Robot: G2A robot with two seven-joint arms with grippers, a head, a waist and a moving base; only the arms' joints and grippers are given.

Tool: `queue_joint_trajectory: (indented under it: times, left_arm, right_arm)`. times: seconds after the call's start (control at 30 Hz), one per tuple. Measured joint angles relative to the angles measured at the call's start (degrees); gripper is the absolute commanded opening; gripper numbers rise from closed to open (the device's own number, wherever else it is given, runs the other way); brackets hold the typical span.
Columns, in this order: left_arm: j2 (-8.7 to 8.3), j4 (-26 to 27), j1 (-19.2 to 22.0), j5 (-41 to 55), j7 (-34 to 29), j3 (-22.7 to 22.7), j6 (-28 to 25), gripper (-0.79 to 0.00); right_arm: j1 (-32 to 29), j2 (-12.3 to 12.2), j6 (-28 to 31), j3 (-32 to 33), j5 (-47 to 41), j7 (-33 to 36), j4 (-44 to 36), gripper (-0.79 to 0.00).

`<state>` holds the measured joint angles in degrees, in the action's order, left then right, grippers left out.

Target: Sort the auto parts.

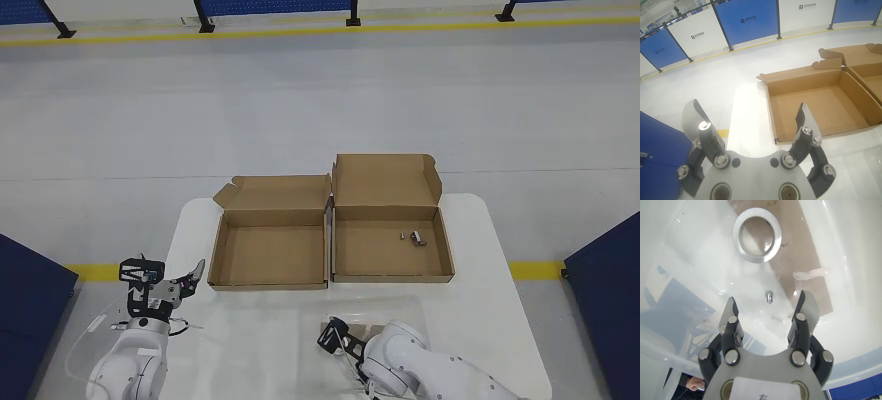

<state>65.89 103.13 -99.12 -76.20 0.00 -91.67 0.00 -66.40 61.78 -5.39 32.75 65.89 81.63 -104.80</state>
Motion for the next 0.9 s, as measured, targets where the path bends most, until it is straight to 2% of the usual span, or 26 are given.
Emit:
queue_joint_trajectory:
  times: [0.2, 0.5, 0.6, 0.67, 0.7, 0.9]
  left_arm:
    - [0.00, 0.00, 0.00, 0.00, 0.00, 0.00, 0.00, 0.000]
    - [0.00, 0.00, 0.00, 0.00, 0.00, 0.00, 0.00, 0.000]
    - [0.00, 0.00, 0.00, 0.00, 0.00, 0.00, 0.00, 0.000]
    - [0.00, 0.00, 0.00, 0.00, 0.00, 0.00, 0.00, 0.000]
    - [0.00, 0.00, 0.00, 0.00, 0.00, 0.00, 0.00, 0.000]
    - [0.00, 0.00, 0.00, 0.00, 0.00, 0.00, 0.00, 0.000]
  right_arm:
    - [-0.60, 0.23, 0.27, 0.63, 0.37, -0.21, 0.04, -0.459]
    - [-1.31, 0.57, 0.79, 1.65, 0.73, -0.49, 0.18, -0.548]
    - [-1.52, 0.69, 1.10, 1.94, 0.80, -0.64, 0.19, -0.625]
    - [-1.64, 0.78, 1.19, 2.10, 1.01, -0.61, 0.14, -0.711]
    - [-1.70, 0.82, 1.23, 2.14, 1.10, -0.52, 0.11, -0.785]
    - [-2.08, 1.11, 0.84, 2.17, 2.68, 0.77, -0.73, -0.785]
